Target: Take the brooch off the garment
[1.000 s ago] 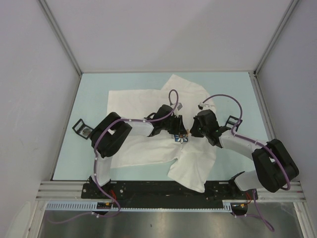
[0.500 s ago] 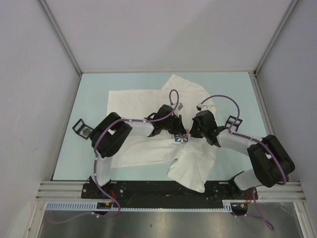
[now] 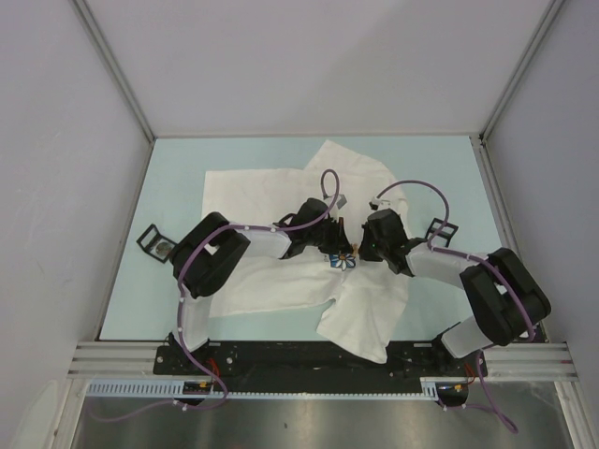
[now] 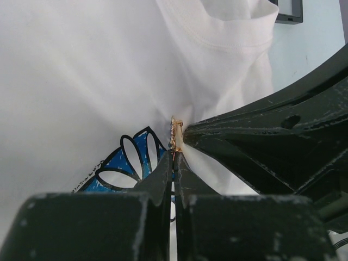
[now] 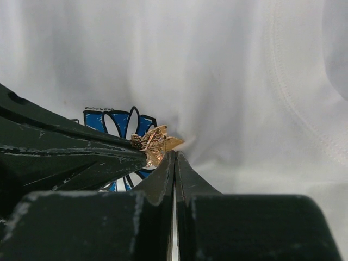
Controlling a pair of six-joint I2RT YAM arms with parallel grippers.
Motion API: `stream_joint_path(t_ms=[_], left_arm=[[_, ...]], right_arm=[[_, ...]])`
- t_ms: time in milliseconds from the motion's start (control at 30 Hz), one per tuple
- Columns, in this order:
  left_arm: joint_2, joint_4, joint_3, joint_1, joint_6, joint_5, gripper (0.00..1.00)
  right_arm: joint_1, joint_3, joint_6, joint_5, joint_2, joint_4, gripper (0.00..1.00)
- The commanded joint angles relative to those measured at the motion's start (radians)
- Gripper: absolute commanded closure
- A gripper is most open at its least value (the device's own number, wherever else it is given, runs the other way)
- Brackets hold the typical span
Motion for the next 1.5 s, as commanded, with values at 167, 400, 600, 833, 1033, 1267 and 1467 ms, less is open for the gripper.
stream_joint_path(t_ms=[167,400,600,833,1033,1267,1467], left_arm=[[-0.043,0.045,-0.014,-0.016,0.027,0.006,1.0],[-0.045,0.045,-0.012,-0.022,0.04,0.009,1.0],[-0.054,0.004,0.003,-0.046,0.081,-0.037,1.0],[-0.062,-0.033,0.019,-0.074,0.119,-0.078,1.0],[-0.056,-0.056,0.034,-0.082,0.139,-0.075,1.0],[-0.06,-0.065,0.031,-0.082,0.142,-0.093,1.0],[-0.053,-0.082,0.037,-0.082,0.141,-0.109,1.0]], right_arm=[[0.022,0.029,-0.023,0.041,0.033,0.041,1.0],[0.065,0.055,-0.049,0.063,0.056,0.052,1.0],[0.096,0.09,-0.102,0.084,0.082,0.055,0.99],[0.114,0.11,-0.17,0.093,0.098,0.064,1.0],[0.123,0.11,-0.25,0.049,0.084,0.071,1.0],[0.149,0.078,-0.254,0.08,0.047,0.092,1.0],[0.162,0.024,-0.25,0.133,-0.028,0.136,0.99]])
